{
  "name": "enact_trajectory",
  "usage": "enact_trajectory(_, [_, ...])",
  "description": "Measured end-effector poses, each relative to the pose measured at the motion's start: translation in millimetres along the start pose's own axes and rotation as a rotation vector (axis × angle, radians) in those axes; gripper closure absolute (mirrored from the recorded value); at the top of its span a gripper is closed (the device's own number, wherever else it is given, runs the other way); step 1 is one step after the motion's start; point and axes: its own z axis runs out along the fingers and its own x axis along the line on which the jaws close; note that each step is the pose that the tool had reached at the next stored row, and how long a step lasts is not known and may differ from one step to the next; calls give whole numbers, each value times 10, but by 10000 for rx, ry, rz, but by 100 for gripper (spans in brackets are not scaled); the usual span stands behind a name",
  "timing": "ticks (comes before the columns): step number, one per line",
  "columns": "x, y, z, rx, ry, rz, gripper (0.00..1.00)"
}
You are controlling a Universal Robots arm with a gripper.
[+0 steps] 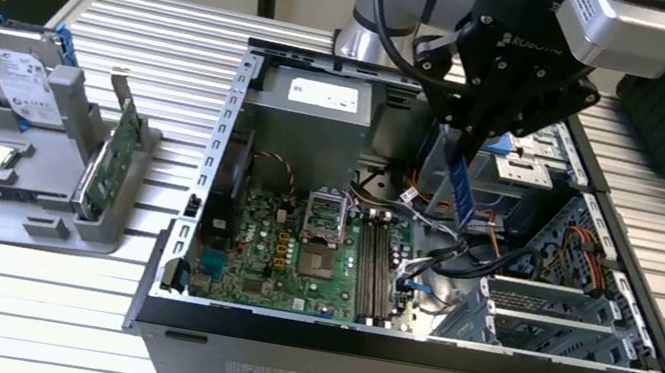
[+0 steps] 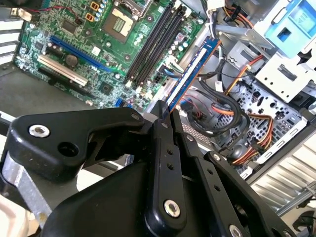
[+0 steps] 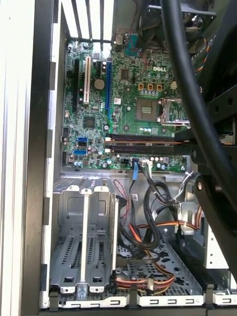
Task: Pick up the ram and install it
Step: 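Insert the ram into the slot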
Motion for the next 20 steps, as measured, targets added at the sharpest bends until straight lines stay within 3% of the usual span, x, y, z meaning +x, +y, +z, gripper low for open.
enact_trajectory(20, [1, 1, 91, 0, 1, 72, 100])
